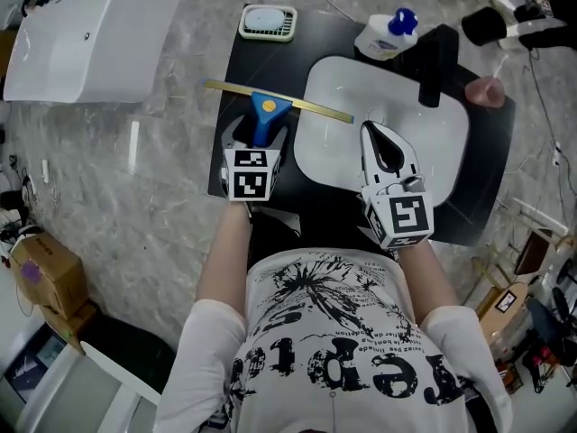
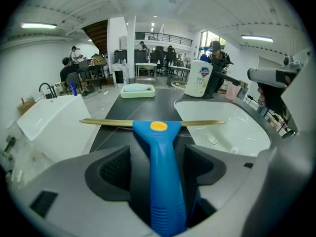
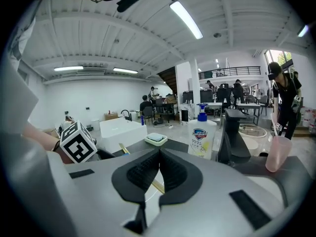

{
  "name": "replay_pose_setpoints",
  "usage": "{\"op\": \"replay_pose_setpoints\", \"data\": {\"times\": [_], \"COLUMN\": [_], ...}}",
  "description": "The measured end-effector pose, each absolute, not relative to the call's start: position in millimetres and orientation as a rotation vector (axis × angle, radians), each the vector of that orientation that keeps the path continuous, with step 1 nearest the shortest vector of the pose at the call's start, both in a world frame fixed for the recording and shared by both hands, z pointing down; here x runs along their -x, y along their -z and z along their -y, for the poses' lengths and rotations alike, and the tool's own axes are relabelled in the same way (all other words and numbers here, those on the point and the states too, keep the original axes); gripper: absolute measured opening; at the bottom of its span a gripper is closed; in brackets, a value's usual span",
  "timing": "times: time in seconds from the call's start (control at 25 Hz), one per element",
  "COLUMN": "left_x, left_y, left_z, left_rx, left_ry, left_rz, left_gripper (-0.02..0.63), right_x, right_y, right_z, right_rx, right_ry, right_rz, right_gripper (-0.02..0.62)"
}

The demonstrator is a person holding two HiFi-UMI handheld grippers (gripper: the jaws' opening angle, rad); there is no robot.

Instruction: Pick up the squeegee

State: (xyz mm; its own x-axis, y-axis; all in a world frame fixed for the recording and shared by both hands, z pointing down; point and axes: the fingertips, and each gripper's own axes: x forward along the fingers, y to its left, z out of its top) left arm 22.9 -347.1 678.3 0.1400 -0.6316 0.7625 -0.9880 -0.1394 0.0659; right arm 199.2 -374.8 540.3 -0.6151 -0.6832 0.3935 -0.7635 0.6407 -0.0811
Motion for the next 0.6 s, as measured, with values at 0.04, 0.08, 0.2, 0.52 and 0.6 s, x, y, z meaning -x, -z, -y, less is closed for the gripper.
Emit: {"op": "replay_pose_setpoints", "data": {"times": [0.04, 0.08, 0.2, 0.52, 0.6], "left_x": [-22.1, -21.1, -16.6, -19.8, -20.3], "left_y": [-678.3, -678.3, -678.6, -678.3, -678.5], "left_z": [347.7, 348.1, 348.1, 345.4, 343.1], "left_rx": [-1.837, -1.829, -1.786, -1.768, -1.758], "left_ry": [-0.791, -0.788, -0.785, -0.821, -0.813], "left_rz": [1.559, 1.568, 1.585, 1.584, 1.589], "left_gripper": [0.354, 0.35, 0.253, 0.137, 0.137], "right_x": [-199.3, -199.2, -199.9, -200.7, -202.1], "right_y": [-541.6, -542.6, -543.0, -529.5, -526.5], "right_z": [374.9, 374.9, 374.7, 372.5, 372.2], "right_rx": [-1.154, -1.152, -1.149, -1.169, -1.176], "right_ry": [-0.347, -0.348, -0.345, -0.311, -0.304], "right_rz": [2.533, 2.531, 2.528, 2.526, 2.527], "right_gripper": [0.015, 0.015, 0.015, 0.015, 0.015]}}
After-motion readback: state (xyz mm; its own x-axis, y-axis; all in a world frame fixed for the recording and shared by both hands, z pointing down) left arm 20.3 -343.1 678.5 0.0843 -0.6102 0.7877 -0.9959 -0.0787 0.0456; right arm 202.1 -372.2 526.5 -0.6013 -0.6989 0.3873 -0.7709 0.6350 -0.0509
